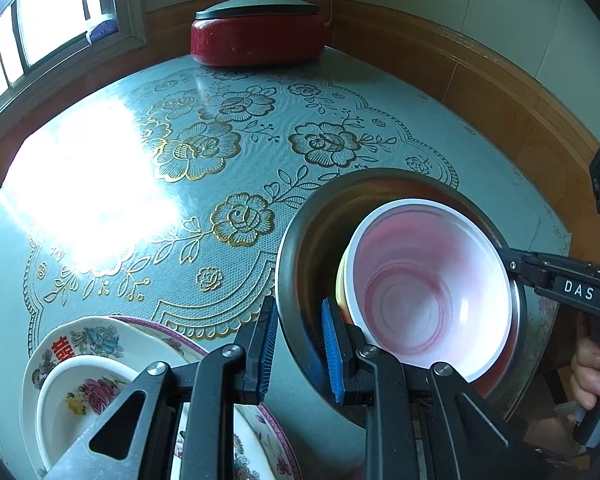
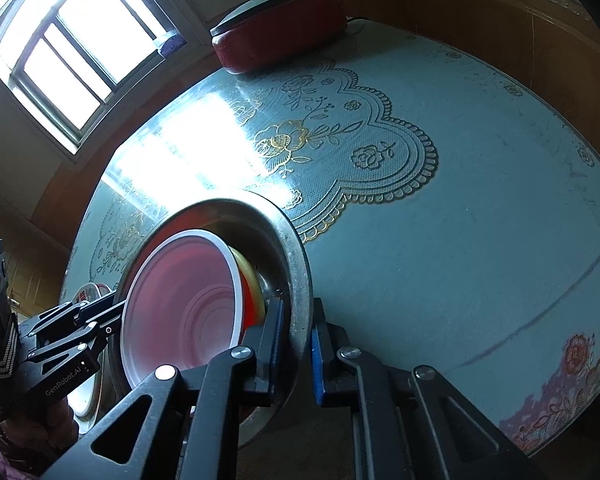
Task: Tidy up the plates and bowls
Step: 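Carry the nested steel bowl stack with the left tool over the plate stack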
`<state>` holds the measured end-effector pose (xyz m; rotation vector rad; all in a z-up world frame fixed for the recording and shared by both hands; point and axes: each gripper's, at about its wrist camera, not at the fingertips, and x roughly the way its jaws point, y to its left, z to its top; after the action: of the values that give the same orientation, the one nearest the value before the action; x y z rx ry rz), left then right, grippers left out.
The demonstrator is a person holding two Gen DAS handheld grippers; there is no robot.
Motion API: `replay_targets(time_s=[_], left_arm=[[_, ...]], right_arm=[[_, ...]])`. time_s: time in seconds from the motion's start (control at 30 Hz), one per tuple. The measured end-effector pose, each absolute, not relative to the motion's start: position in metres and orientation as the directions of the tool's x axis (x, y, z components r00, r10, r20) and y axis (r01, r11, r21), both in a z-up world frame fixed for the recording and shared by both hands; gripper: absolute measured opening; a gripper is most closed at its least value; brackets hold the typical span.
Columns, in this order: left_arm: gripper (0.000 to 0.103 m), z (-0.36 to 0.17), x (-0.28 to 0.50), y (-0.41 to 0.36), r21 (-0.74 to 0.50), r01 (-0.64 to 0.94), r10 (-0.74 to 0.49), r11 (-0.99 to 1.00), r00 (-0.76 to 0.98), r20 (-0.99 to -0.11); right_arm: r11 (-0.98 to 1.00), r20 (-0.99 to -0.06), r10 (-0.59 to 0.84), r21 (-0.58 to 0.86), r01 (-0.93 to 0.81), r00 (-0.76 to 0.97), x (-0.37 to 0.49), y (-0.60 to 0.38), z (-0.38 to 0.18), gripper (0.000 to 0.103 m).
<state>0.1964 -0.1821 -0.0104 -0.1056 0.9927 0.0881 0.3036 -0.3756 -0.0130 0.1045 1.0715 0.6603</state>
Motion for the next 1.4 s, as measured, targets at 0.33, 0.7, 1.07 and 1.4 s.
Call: replay_targets(time_s=[0.33,0.7,1.07,1.4], left_arm=[[0.021,-0.013,0.233,-0.189,-0.065,-0.136,0.016,0.989,0.528,-0.849],[0.039,-0.008,0.243,-0.181,-0.096,-0.178,0.017,0.979,0.547,-0.837],[0.037,-0.011,0.242,-0.176,-0.172,-0.185,-0.047,0.968,0.536,-0.843],[0.018,-0.013,0.234,-0.190,-0.151,-0.129,-0.052,0.980,0.568,-0.821]], right_arm=[[0.832,-0.768,0.520,0.354,-0.428,0.375,0.334,-0.379,-0.013,0.011],[0.834,-0.760,0.532,0.395,-0.385,0.373,0.360,-0.385,-0.018,0.018],[0.833,-0.753,0.539,0.407,-0.376,0.378,0.339,-0.397,-0.022,0.027],[0.863,-0.771,0.481,0.333,-0.380,0.417,0.317,-0.386,-0.016,0.013]])
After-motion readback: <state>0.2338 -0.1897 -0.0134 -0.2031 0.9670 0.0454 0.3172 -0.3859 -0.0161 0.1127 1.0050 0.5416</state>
